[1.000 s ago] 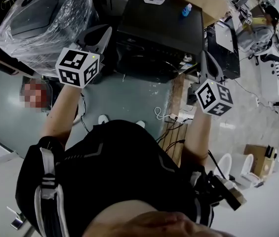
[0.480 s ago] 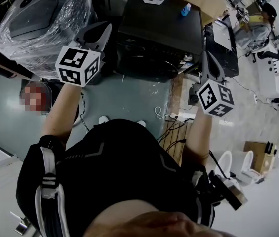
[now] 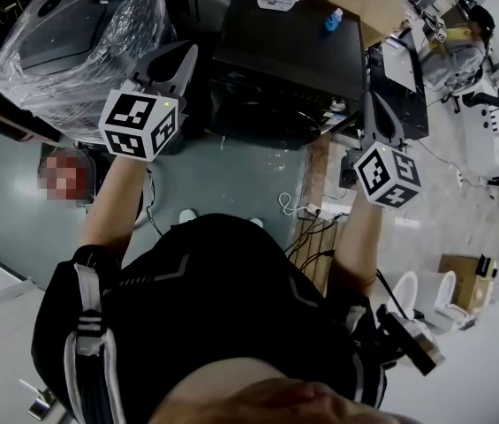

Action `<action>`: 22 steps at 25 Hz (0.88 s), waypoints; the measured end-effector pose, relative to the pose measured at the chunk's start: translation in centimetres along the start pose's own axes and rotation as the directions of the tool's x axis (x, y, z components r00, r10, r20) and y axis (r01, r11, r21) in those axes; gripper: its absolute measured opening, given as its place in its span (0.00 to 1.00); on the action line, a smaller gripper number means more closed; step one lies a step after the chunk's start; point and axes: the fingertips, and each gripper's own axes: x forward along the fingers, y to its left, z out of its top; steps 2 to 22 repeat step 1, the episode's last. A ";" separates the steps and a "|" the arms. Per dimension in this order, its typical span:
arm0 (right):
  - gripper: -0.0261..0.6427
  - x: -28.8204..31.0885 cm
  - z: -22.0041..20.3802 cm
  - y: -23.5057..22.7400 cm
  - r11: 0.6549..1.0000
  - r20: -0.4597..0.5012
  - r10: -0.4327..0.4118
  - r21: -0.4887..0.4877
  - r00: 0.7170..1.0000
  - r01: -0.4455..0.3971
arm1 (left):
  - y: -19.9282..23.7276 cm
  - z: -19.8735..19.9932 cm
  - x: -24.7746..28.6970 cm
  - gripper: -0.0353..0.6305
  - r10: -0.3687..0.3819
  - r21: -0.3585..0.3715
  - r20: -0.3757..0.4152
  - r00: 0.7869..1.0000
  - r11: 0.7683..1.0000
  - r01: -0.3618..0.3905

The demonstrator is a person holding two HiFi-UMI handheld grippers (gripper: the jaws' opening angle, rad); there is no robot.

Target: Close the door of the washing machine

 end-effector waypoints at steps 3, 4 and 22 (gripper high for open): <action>0.04 0.1 0.0 0.0 1.000 0.000 0.000 0.001 1.000 0.000 | 0.0 0.0 0.0 0.06 0.000 0.000 0.000 1.000 1.000 0.000; 0.04 0.1 0.0 0.0 1.000 0.000 0.000 0.001 1.000 0.000 | 0.0 0.0 0.0 0.06 0.000 0.000 0.000 1.000 1.000 0.000; 0.04 0.1 0.0 0.0 1.000 0.000 0.000 0.001 1.000 0.000 | 0.0 0.0 0.0 0.06 0.000 0.000 0.000 1.000 1.000 0.000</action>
